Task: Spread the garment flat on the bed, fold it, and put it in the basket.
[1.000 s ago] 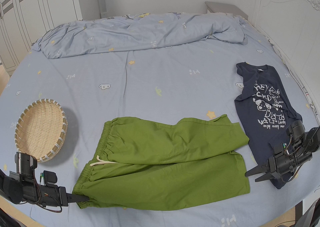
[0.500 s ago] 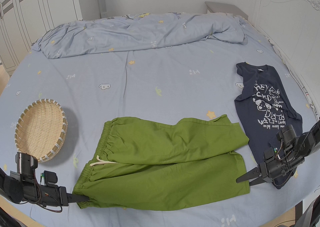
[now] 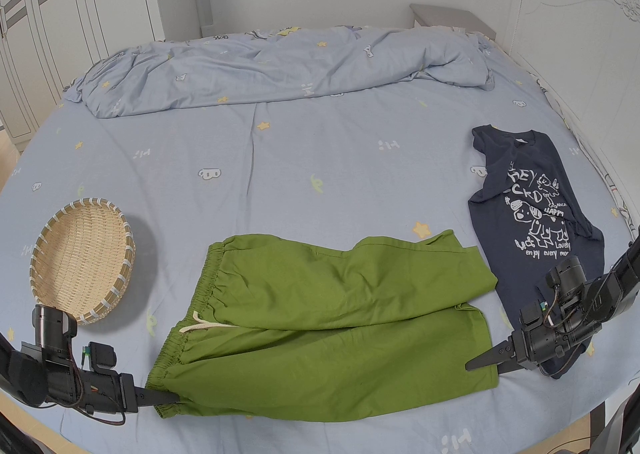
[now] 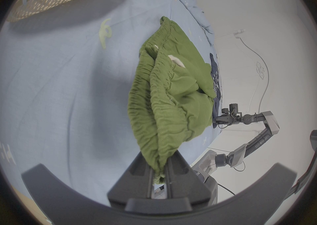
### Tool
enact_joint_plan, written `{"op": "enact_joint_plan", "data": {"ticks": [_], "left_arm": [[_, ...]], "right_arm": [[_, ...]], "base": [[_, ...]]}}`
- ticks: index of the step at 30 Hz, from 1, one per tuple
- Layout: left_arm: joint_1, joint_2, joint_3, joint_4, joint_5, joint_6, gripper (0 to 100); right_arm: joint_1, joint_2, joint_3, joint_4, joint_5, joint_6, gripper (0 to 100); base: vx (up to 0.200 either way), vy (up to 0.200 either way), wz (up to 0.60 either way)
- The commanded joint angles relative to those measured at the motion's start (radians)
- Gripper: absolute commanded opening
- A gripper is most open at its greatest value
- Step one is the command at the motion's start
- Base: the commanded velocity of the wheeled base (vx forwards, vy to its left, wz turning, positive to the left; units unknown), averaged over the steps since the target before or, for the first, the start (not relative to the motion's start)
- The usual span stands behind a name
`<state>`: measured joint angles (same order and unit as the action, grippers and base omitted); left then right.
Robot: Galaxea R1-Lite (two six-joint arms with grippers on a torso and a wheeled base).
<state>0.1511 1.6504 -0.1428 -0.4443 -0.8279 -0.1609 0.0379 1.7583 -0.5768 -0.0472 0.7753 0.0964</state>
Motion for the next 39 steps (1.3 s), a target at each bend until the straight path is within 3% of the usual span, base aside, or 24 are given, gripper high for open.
{"op": "enact_joint_plan", "data": {"ticks": [1,6,7,20,29,31,32,33,35,39], "left_arm": [[-0.001,0.002,0.000,-0.001,0.000,0.000,0],[0.001,0.002,0.000,-0.001,0.000,0.000,0],[0.001,0.002,-0.001,-0.001,0.000,0.000,0],[0.007,0.000,-0.004,0.001,0.000,-0.002,0],[0.033,-0.043,-0.004,0.045,-0.002,0.000,0],[0.035,-0.063,-0.006,0.064,-0.002,0.001,0],[0.035,-0.064,-0.006,0.064,-0.002,0.001,0],[0.035,-0.075,-0.006,0.068,0.000,0.001,0],[0.038,-0.086,-0.006,0.104,0.001,0.001,0],[0.074,-0.106,-0.006,0.170,0.003,0.038,0]], "right_arm": [[0.002,0.012,0.003,-0.010,0.002,0.000,100],[-0.009,0.015,0.003,-0.010,-0.001,0.000,100],[-0.013,0.017,0.005,-0.010,-0.001,0.000,0],[-0.067,0.012,0.048,-0.017,-0.005,-0.007,0],[-0.049,-0.235,0.051,0.116,-0.024,0.008,0],[-0.023,-0.287,0.049,0.181,-0.125,0.009,0],[-0.018,-0.292,0.051,0.184,-0.140,0.009,0],[0.007,-0.304,0.069,0.190,-0.218,0.011,0],[0.019,-0.333,0.106,0.185,-0.252,0.014,0],[0.028,-0.378,0.164,0.185,-0.254,0.013,0]], "base": [[0.000,0.000,0.00],[0.000,0.000,0.00],[0.000,0.000,0.00],[0.000,0.000,0.00],[0.000,0.000,0.00],[0.000,0.000,0.00],[0.000,0.000,0.00],[0.000,0.000,0.00],[0.000,0.000,0.00],[0.000,0.000,0.00]]}}
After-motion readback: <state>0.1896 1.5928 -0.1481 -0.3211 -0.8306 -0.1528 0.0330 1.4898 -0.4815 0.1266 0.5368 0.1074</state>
